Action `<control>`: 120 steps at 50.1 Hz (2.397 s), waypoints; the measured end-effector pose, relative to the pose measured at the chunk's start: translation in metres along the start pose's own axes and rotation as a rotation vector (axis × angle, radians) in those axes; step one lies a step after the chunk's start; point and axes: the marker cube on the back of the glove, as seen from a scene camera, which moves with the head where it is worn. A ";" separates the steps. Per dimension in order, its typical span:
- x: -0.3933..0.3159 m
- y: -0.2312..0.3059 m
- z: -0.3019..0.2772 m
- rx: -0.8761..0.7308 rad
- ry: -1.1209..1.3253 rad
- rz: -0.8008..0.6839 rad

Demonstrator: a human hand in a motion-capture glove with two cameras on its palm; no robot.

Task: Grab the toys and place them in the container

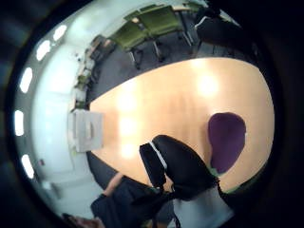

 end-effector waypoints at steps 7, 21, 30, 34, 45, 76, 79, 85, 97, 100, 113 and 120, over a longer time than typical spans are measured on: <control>0.014 0.005 0.037 -0.053 -0.001 0.016; 0.026 0.014 0.104 -0.142 0.031 0.031; 0.035 0.018 0.123 -0.146 0.015 0.041; 0.039 0.019 0.126 -0.150 -0.007 0.054; 0.038 0.024 0.121 -0.128 -0.025 0.056; 0.012 0.028 0.093 -0.131 0.055 0.062; 0.002 0.026 0.071 -0.103 0.049 0.058; -0.024 0.014 0.011 -0.041 0.028 0.031; -0.122 -0.006 -0.103 0.135 0.007 -0.088; -0.160 -0.011 -0.128 0.161 -0.003 -0.144; -0.375 0.002 -0.184 0.230 -0.070 -0.465; -0.454 0.013 -0.189 0.236 -0.129 -0.670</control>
